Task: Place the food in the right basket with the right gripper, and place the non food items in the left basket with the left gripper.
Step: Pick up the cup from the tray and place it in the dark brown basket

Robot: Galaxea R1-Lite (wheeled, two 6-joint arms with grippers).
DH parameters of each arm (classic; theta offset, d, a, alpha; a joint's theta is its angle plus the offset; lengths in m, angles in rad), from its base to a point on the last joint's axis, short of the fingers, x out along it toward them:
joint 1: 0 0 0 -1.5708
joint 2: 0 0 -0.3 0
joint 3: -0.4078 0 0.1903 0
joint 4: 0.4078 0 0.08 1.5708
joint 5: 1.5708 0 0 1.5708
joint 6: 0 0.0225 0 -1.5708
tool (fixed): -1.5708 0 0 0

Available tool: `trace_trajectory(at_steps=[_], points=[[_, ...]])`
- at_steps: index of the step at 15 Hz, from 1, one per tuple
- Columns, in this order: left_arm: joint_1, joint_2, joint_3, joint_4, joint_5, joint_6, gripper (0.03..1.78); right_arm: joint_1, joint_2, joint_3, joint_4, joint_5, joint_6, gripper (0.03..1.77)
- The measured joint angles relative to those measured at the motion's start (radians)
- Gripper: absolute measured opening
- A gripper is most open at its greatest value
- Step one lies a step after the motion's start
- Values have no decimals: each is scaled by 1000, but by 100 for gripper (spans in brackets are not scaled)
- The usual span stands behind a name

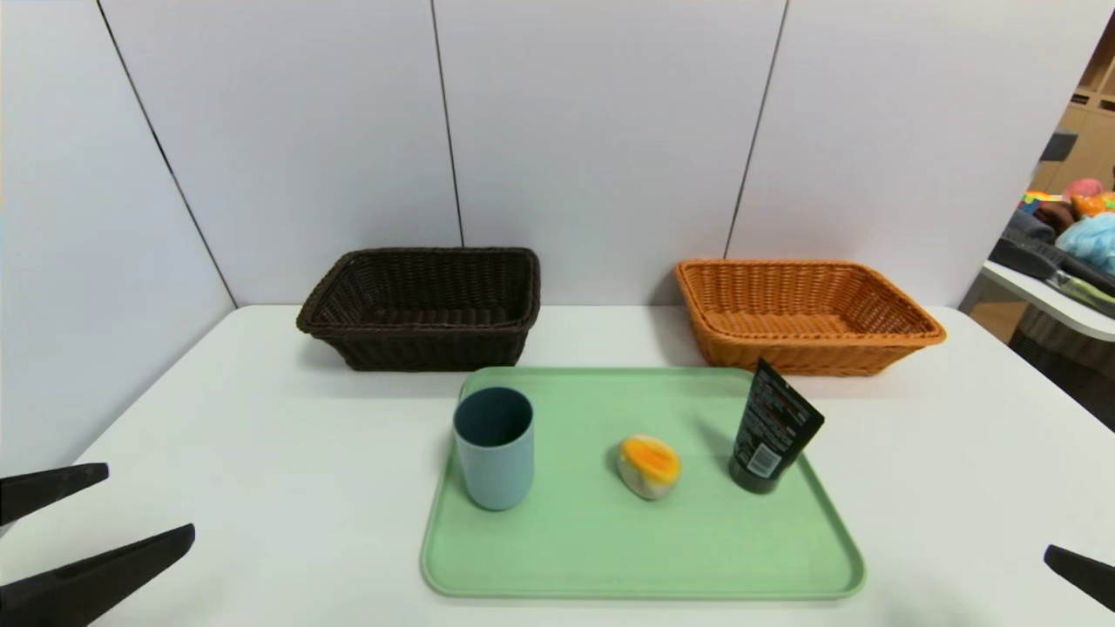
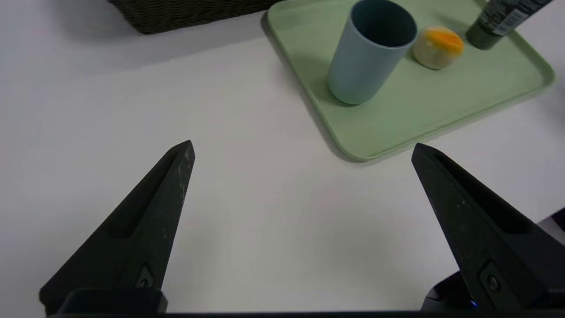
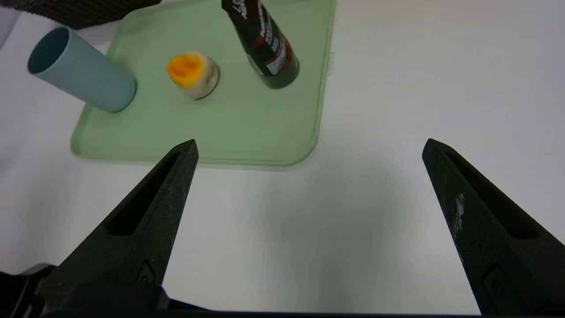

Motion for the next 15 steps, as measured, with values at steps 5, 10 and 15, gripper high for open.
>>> trace_trajectory(at_steps=[5, 10, 15], points=[[-180, 160, -47, -14, -55, 15, 175, 18, 163, -13, -20, 99, -104, 175], [-353, 345, -25, -222, -62, 18, 175, 103, 269, 6, -110, 105, -141, 175], [-393, 485, 139, -559, -62, 144, 175, 123, 289, 36, -111, 104, -141, 175]])
